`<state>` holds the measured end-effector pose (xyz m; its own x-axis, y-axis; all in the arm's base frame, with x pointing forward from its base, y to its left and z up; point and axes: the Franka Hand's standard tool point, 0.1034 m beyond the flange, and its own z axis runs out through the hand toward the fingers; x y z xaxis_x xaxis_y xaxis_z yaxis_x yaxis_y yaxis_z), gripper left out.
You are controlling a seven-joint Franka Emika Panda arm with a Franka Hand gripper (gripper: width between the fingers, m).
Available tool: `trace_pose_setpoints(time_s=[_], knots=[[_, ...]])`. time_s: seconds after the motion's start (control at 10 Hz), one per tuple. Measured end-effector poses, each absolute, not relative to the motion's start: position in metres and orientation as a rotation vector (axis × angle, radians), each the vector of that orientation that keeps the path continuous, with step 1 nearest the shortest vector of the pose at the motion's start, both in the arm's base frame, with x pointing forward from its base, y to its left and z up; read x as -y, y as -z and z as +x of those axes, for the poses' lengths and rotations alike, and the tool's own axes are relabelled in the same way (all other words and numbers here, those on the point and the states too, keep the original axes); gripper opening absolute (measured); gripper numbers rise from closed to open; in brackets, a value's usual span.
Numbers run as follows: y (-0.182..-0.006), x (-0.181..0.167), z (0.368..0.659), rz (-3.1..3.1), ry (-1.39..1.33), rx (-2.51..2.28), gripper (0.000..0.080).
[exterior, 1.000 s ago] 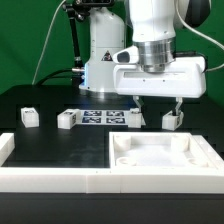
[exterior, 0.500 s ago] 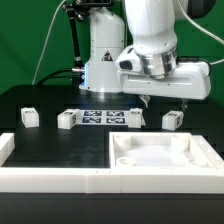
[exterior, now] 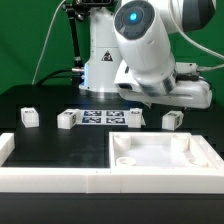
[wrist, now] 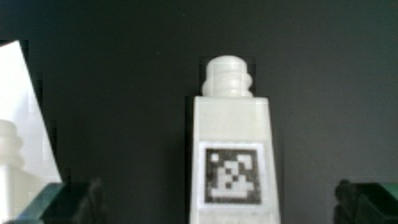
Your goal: Assemble one leg
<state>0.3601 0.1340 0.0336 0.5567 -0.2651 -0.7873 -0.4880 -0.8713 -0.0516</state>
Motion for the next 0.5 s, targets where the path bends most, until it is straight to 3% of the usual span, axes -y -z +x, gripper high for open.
trace_pose_setpoints(time_s=[0.5], knots=[[-0.028, -0.134, 0.355, -2.489, -1.258, -0.626, 0.0649]])
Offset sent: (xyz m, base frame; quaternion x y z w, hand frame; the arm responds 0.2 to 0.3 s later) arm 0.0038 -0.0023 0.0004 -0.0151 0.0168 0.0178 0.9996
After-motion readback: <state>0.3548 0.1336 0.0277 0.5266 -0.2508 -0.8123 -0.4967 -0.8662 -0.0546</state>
